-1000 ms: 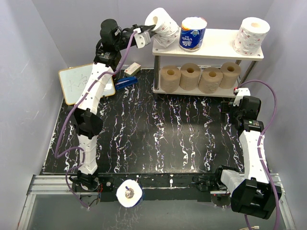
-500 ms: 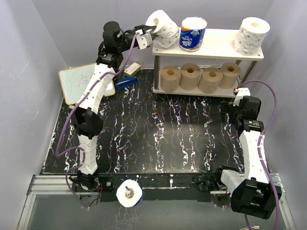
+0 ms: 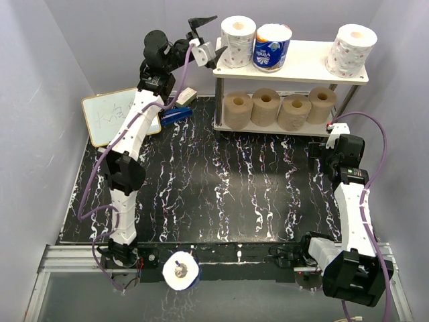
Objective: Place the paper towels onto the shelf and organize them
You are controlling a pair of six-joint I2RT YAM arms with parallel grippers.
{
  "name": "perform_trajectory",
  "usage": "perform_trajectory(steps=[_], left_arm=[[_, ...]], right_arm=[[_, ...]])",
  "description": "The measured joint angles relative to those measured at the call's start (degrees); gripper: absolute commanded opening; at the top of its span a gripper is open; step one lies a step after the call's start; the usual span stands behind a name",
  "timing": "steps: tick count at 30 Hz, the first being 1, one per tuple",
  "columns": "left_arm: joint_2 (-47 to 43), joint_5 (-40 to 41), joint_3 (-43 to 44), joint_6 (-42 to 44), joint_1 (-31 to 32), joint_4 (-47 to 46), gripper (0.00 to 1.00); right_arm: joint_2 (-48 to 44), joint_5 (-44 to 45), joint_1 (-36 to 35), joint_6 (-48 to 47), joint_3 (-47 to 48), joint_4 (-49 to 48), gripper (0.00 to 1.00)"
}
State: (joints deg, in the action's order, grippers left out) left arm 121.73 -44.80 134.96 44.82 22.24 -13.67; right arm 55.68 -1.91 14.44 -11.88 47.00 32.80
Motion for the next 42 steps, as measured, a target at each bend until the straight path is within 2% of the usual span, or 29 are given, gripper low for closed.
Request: perform_trajectory(steps=[6,10,12,14,15,16,20,23,26,28,32,38,42], left_arm=[[-1.22,5.31,-2.54,-5.35,0.46,-7.54,0.99],[-9.29,17.66,-14.12,-9.53,0.50,-11.23,0.99],[-13.70,26.45,-15.93,-10.75,0.59,-6.73,0.99],[-19.19,40.72,-10.93,-11.61,0.48,6.75,0.99],[-20.20,42.60,-10.60,-11.67,0.31,8.37,0.99],[-24.68,47.63,-12.92,-11.39,0.00,10.25,0.99],[-53.11,60.96,-39.63,-12.02,-2.71,18.25,0.99],[-71.25,62.16,-54.86,-17.16,-9.75,26.53,0.99],[-80.41,59.87,-66.16,-22.34,-15.56,34.42,0.99],[-81.07,56.87,-71.89,-26.05,-18.08,40.37,0.99],[-76.00,53.51,-78.68,-34.05,-22.01,49.13,0.99],[-76.74,54.66,-81.46,-45.07,-27.63,50.12,0.99],[-77.90,51.60,-83.25,-48.63,-31.80,50.31,0.99]], right_arm=[[0.00,0.00,0.00,0.00,0.00,0.00,0.98],[-0.09,0.02,0.00,0.00,0.00,-0.02,0.98],[-0.22,0.02,0.04,0.00,0.00,-0.02,0.98],[-0.37,0.00,0.15,0.02,0.00,-0.02,0.98],[-0.48,0.00,0.20,0.02,0.00,-0.04,0.98],[-0.66,0.00,0.24,0.02,0.00,-0.02,0.98],[-1.40,0.20,0.26,0.02,0.00,-0.02,0.98],[-1.95,0.07,0.26,0.02,0.02,-0.02,0.98],[-2.08,-0.24,0.26,0.17,0.11,0.04,0.98],[-2.16,-0.24,0.26,0.76,0.20,-0.02,0.98],[-3.72,-0.59,0.26,3.58,0.37,-0.02,0.98],[-7.76,-5.55,0.83,4.96,0.35,-0.04,0.98],[-9.62,-8.68,1.51,4.90,0.22,-0.02,0.98]])
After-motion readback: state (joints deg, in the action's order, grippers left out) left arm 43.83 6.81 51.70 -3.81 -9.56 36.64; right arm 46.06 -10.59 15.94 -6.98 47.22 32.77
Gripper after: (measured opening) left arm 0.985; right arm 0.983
